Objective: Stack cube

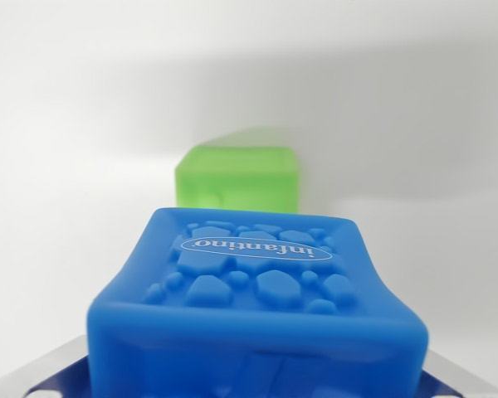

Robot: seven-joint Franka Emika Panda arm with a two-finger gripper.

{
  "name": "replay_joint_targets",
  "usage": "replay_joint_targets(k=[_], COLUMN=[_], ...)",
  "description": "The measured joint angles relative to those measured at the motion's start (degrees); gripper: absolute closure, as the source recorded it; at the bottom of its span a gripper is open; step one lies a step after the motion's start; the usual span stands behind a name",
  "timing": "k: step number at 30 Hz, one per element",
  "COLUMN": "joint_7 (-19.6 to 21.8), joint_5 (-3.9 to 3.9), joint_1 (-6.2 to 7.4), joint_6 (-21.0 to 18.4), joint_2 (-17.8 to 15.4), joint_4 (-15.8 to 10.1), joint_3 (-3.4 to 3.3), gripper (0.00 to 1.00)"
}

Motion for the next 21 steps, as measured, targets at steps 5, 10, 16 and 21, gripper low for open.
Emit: replay_joint_targets(k=[5, 10, 16, 21], joint_7=[0.60, 0.61, 0.61, 0.61], joint_5=[0.00, 0.00, 0.00, 0.00], joint_1=[0.65, 0.66, 0.65, 0.65], joint_6=[-0.05, 1.33, 2.92, 3.92], joint_2=[0.41, 2.31, 4.00, 5.08], joint_4=[0.40, 0.50, 0.63, 0.77], joint_3=[0.01, -0.05, -0.06, -0.06], gripper=[1.00, 1.00, 1.00, 1.00])
